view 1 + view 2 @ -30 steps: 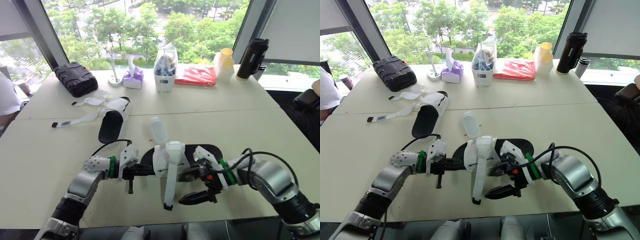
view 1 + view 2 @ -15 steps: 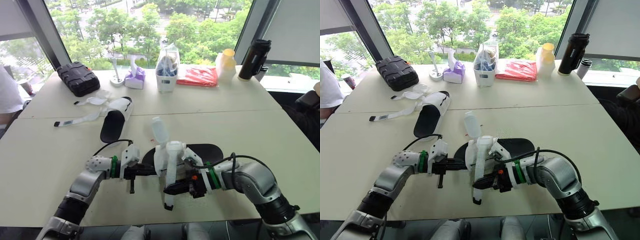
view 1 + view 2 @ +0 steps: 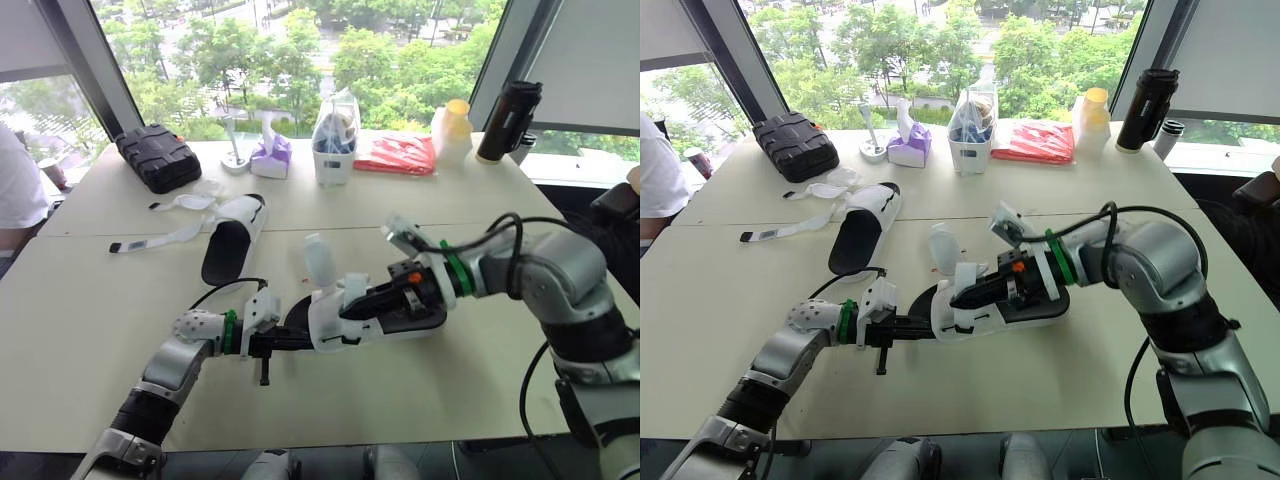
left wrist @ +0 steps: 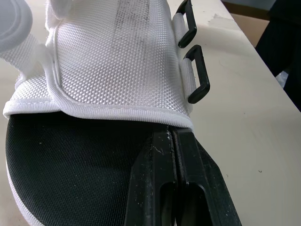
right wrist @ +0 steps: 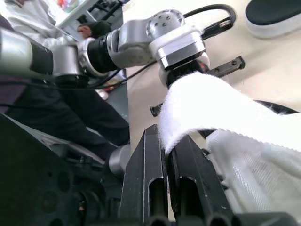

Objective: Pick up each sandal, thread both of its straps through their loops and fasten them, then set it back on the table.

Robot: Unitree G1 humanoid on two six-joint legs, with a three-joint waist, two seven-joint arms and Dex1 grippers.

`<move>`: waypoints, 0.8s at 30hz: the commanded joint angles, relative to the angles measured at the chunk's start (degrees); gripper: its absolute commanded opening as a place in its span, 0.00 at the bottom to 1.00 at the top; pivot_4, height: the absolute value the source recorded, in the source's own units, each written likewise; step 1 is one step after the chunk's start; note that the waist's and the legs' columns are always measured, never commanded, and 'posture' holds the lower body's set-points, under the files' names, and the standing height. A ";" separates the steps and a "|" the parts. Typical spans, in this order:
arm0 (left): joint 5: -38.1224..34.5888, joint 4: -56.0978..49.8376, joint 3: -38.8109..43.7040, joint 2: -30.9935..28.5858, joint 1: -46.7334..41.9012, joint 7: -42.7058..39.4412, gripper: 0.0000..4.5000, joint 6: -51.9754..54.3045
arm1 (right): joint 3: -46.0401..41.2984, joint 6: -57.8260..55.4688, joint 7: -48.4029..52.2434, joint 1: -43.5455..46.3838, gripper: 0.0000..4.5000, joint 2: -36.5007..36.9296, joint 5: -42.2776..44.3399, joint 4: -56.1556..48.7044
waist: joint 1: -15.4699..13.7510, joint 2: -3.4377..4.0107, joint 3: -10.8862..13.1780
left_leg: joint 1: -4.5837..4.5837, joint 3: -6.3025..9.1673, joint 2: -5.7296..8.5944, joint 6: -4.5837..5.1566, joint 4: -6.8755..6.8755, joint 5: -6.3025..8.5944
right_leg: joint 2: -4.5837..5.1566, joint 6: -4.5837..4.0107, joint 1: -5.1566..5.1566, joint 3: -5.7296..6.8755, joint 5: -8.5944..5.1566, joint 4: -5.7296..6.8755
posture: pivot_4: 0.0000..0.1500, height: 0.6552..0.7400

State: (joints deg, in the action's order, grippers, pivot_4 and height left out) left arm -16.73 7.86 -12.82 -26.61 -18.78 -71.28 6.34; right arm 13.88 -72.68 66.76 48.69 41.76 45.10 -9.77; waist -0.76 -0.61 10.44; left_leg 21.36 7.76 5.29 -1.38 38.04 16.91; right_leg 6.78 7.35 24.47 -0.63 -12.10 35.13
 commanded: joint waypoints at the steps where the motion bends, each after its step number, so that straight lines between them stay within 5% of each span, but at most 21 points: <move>1: 1.97 1.04 -2.06 0.23 0.82 0.38 0.00 0.26 | 4.80 4.36 5.51 5.63 0.01 -0.18 -4.23 8.10 | 0.06 0.01 0.00 | 0.01 -0.05 0.01 0.01 0.00 0.00 | 0.01 0.00 0.03 -0.04 0.00 0.00 | 1.00 1.00; 9: 2.26 -0.49 -2.20 -0.09 2.02 1.04 0.00 0.00 | 14.10 15.10 15.20 10.58 0.01 -1.91 -15.27 22.88 | 0.12 0.02 0.00 | 0.02 -0.06 0.01 0.01 0.00 0.01 | 0.01 0.00 0.08 -0.05 0.01 0.01 | 1.00 1.00; 24: 2.30 -1.04 -2.02 -0.14 2.36 1.99 0.00 0.26 | 18.07 21.76 24.95 12.79 0.01 -2.76 -25.44 29.04 | 0.05 0.04 0.00 | 0.04 -0.02 0.02 0.00 0.00 0.03 | 0.02 0.00 0.11 -0.05 0.01 0.02 | 1.00 1.00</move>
State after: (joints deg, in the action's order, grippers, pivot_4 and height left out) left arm -16.39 6.16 -12.82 -26.53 -17.61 -69.66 5.76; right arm 31.19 -51.83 89.96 60.59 38.24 20.88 20.07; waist -0.71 -0.57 10.44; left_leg 21.40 7.73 5.31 -1.38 38.03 16.94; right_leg 6.79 7.34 24.58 -0.68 -12.10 35.15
